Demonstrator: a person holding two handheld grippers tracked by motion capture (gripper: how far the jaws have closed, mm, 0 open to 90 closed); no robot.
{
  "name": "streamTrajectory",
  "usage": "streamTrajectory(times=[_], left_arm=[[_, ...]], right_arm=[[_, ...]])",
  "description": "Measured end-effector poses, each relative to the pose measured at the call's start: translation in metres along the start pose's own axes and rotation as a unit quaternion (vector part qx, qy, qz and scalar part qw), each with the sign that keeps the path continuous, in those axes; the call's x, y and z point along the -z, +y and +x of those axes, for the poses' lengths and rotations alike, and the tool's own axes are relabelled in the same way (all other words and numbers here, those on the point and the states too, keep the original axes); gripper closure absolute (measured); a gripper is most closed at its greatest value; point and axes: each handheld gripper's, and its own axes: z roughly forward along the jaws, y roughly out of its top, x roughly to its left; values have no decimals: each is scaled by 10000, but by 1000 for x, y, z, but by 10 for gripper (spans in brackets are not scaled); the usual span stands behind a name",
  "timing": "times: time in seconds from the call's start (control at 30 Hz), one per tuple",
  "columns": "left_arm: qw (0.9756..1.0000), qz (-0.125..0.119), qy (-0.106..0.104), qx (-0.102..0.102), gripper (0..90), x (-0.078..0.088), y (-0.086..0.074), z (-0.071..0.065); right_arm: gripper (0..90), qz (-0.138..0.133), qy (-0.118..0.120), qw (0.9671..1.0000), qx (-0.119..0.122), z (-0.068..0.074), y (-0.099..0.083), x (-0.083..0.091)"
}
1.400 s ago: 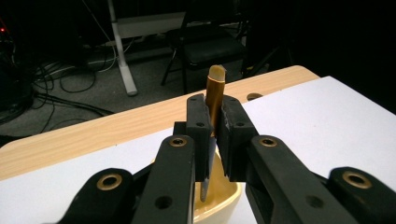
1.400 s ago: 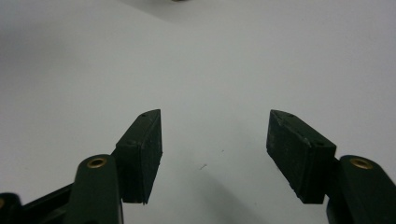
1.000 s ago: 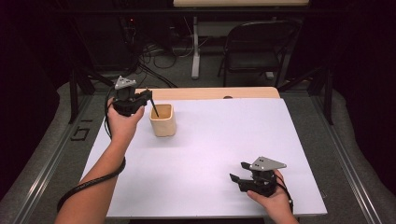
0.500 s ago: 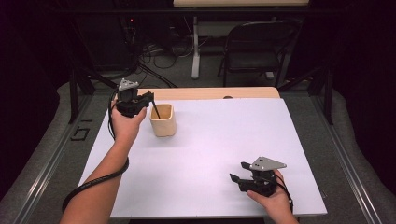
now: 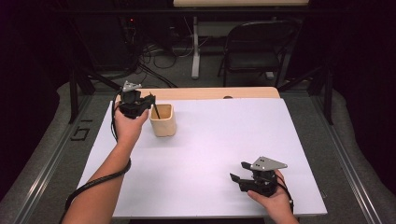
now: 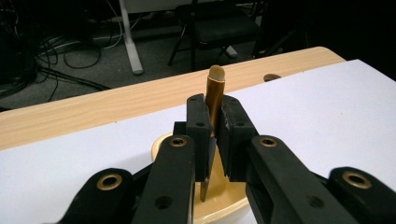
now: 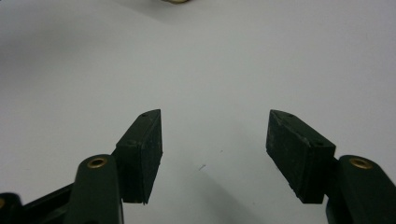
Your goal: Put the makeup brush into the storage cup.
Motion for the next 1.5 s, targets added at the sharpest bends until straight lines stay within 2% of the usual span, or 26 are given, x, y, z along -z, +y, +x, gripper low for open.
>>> streamTrajectory(times=[0.8, 1.5], left_arm=[[9994, 345, 26, -35, 837, -13, -18, 3], [9989, 455, 15, 70, 837, -21, -32, 7]], right_arm=[[366, 32, 35, 10000, 11, 0, 0, 0], [367, 25, 44, 10000, 12, 1, -1, -1]])
